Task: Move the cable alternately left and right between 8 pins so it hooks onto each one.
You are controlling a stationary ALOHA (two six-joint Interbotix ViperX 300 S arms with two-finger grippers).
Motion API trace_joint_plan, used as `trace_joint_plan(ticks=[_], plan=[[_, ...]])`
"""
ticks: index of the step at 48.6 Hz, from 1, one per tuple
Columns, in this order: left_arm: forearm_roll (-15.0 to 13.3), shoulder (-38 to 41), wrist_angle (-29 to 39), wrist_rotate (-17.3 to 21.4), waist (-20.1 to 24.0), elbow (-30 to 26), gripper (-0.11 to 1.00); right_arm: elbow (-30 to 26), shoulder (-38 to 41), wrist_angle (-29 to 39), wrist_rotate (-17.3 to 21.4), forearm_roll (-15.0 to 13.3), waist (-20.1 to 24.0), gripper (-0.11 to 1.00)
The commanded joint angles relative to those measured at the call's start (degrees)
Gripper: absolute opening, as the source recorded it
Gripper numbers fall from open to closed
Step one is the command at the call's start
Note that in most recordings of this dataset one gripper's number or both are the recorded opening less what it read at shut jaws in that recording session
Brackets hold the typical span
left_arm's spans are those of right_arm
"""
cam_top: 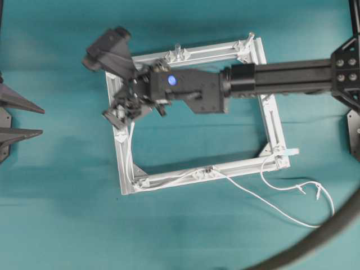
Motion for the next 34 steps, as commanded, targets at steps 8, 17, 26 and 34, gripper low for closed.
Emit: trace_joint_plan(ticks=[8,17,26,34], plan=[[0.09,0.44,-0.62,-0.35,-0.09,-0.62,0.63,-11.16,4.75,2.55,-10.37,4.83,-1.05,0.15],[0.09,0.44,-0.70,-0.35,-0.09,-0.53,0.63,-17.67,8.17,5.01,-16.52,5.89,-2.02,0.15],[0.09,0.44,-0.79,-0.35,-0.09,-0.44,0.63,-24.08,11.07,6.33,-20.83,6.06,-4.13,0.15],[0.09,0.44,-0.79,-0.35,-0.09,-0.44,0.63,-29.53,13.89,5.89,-21.45,4.92,-5.80,0.15]])
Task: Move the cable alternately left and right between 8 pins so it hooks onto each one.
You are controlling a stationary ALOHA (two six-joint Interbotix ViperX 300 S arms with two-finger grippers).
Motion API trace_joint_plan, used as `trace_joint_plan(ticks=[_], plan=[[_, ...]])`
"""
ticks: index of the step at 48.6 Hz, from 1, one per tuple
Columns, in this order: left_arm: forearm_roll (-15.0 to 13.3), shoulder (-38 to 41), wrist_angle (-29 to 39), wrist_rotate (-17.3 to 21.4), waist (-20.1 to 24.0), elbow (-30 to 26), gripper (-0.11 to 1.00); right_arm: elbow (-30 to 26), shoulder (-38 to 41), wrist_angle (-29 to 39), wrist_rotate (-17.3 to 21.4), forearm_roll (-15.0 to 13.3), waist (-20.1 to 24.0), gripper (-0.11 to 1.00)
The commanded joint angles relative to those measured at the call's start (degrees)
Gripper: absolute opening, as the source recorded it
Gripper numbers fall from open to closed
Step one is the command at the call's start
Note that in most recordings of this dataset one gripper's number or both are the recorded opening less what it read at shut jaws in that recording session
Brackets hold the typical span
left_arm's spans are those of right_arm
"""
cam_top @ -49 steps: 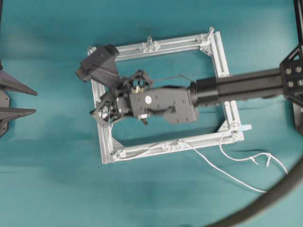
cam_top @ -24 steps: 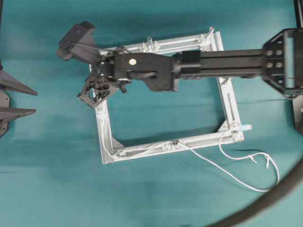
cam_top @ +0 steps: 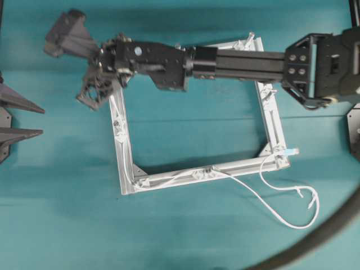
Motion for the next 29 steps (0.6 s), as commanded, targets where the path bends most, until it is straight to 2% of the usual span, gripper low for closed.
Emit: trace_joint_plan(ticks=[1,13,19,25,29], plan=[[0.09,0.44,-0.62,-0.44,-0.09,-0.53,0.63,-4.31,-0.62,-0.70,-0.35,-0.97,-0.53,0.15],[0.09,0.44,-0.62,-0.44,-0.09,-0.53,0.63,-7.65,2.20,-3.25,0.18,-7.21,-0.62,0.15],[0.09,0.44,-0.62,-0.44,-0.09,-0.53,0.63,-7.65,2.64,-4.83,1.93,-13.01,-0.53,0.15],[0.09,0.44,-0.62,-0.44,-0.09,-0.53,0.63,-7.65,2.90,-4.92,5.98,-19.51,-0.62,0.15],[0.09,0.44,-0.70,-0.44,-0.09,-0.53,0.63,-7.56,3.25,-4.83,8.79,-22.59,-0.62,0.15]])
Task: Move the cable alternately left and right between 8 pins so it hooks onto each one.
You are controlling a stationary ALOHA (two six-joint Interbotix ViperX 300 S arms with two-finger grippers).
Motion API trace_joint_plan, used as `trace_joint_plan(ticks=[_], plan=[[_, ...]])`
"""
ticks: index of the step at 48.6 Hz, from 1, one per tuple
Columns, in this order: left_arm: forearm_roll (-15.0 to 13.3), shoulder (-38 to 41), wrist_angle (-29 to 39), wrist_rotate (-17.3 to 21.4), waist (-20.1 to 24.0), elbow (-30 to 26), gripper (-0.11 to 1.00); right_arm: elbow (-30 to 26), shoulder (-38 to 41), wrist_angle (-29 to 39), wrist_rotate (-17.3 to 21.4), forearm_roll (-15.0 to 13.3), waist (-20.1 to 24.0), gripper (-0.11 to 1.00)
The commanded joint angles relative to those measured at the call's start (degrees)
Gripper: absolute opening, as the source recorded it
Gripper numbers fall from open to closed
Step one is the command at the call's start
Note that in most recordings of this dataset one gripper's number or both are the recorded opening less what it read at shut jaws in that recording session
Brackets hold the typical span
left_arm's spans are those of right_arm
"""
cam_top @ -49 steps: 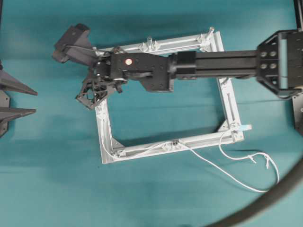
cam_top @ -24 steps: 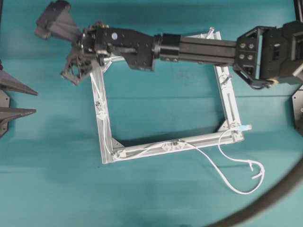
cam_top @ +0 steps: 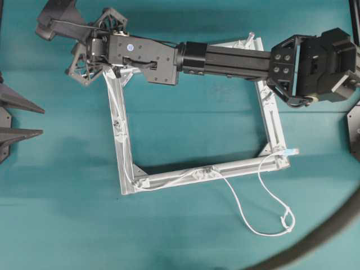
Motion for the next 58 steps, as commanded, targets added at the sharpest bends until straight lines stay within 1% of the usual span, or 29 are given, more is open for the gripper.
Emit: trace_joint_plan(ticks=[1,5,14,18,23,26,32,39,41,47,52,58], plan=[[0.09,0.44,-0.53,-0.44,-0.09,-0.53,0.63,-1.93,-1.41,-0.44,1.67,-3.52,0.18,0.15],[0.09,0.44,-0.62,-0.44,-0.09,-0.53,0.63,-1.76,-1.05,0.09,3.96,-5.71,0.18,0.15],[0.09,0.44,-0.53,-0.44,-0.09,-0.70,0.63,-0.62,-0.79,2.64,10.55,-7.56,-0.26,0.15],[0.09,0.44,-0.62,-0.44,-0.09,-0.70,0.63,-0.18,-0.97,3.43,13.80,-9.49,-0.35,0.15],[0.09,0.44,-0.53,-0.44,-0.09,-0.79,0.63,0.00,-1.32,4.13,17.05,-11.07,-0.26,0.15],[0.09,0.44,-0.53,-0.44,-0.09,-0.70,0.63,0.18,-1.76,4.92,17.84,-11.60,-0.18,0.15],[0.09,0.44,-0.53,-0.35,-0.09,-0.44,0.63,1.93,-3.08,6.42,18.02,-12.22,0.09,0.15],[0.09,0.44,-0.62,-0.35,-0.09,-0.44,0.63,7.21,-6.33,6.15,18.98,-13.18,0.35,0.15],[0.09,0.44,-0.62,-0.35,-0.09,-0.44,0.63,9.32,-7.38,5.54,19.69,-13.27,0.44,0.15],[0.09,0.44,-0.62,-0.35,-0.09,-0.44,0.63,15.56,-10.99,0.88,22.50,-13.45,0.79,0.15],[0.09,0.44,-0.62,-0.35,-0.09,-0.44,0.63,20.04,-13.36,-0.18,24.96,-13.45,1.32,0.15],[0.09,0.44,-0.53,-0.35,-0.09,-0.44,0.63,24.35,-15.56,-1.58,26.19,-13.54,2.37,0.15]])
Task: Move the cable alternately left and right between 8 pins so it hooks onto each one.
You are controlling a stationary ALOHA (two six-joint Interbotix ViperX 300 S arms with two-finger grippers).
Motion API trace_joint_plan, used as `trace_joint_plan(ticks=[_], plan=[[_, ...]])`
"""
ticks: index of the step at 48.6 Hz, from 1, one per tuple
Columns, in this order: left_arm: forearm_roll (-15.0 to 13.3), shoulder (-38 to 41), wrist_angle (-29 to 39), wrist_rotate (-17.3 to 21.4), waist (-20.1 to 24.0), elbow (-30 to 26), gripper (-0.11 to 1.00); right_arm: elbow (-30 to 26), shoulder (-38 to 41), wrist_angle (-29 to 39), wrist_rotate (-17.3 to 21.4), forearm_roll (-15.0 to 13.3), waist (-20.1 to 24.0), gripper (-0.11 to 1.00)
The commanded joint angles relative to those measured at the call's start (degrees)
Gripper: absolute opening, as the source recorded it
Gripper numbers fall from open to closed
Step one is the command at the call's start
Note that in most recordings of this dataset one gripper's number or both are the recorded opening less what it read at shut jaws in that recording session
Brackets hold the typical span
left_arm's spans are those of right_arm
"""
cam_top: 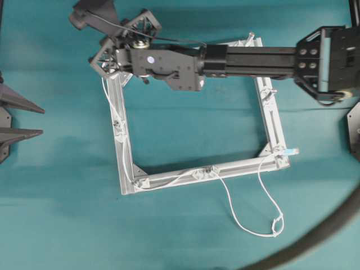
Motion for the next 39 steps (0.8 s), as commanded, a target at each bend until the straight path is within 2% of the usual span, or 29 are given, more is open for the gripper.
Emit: trace_joint_plan(ticks=[1,22,39], plan=[[0.09,0.35,-0.44,-0.35,-0.09,-0.53,0.63,2.20,-4.75,-1.32,0.53,-0.44,1.32,0.15],[0.09,-0.53,-0.44,-0.26,-0.09,-0.35,0.63,13.97,-11.60,-5.89,5.01,-0.44,2.99,0.15],[0.09,-0.88,-0.44,-0.26,-0.09,-0.26,0.63,21.53,-15.91,-14.15,4.66,0.00,4.39,0.15]])
